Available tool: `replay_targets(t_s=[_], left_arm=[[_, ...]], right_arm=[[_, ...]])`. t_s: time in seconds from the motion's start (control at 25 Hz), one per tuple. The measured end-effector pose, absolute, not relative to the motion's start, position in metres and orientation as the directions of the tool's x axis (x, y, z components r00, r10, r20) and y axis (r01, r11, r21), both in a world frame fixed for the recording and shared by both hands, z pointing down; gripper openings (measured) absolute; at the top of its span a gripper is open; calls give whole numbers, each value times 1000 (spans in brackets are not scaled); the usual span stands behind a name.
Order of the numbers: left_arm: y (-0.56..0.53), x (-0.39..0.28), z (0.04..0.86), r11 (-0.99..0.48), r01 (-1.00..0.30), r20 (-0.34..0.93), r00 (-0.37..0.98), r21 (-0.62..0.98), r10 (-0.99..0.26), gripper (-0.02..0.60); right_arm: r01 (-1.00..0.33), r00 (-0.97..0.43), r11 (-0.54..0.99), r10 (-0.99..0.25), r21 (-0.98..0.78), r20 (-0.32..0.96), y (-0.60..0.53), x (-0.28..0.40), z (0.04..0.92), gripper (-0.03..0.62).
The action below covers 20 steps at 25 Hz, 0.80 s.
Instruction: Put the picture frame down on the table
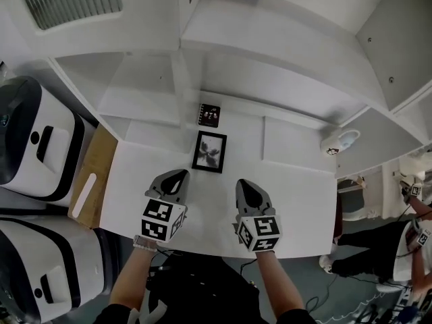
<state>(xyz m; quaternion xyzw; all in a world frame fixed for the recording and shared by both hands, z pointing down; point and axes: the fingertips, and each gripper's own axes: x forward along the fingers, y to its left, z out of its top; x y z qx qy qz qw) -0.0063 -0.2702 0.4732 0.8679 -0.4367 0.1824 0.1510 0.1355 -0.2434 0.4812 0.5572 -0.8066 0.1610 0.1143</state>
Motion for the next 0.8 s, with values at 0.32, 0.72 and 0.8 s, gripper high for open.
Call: replay_targets(t_s=[0.32, 0.72, 0.8], left_arm=[[-243, -8, 406, -586, -810, 328, 550, -15, -768, 2], [-217, -15, 345, -573, -815, 229, 542, -93, -808, 2], [-214, -17, 337, -569, -818, 213, 542, -89, -813, 2]], right_arm=[[-940, -332, 342, -910, -2, 247, -219, 137, 412, 3], [-936, -340, 347, -935, 66, 98, -203, 129, 339, 3], [-935, -342, 348, -936, 68, 79, -200, 127, 330, 2]])
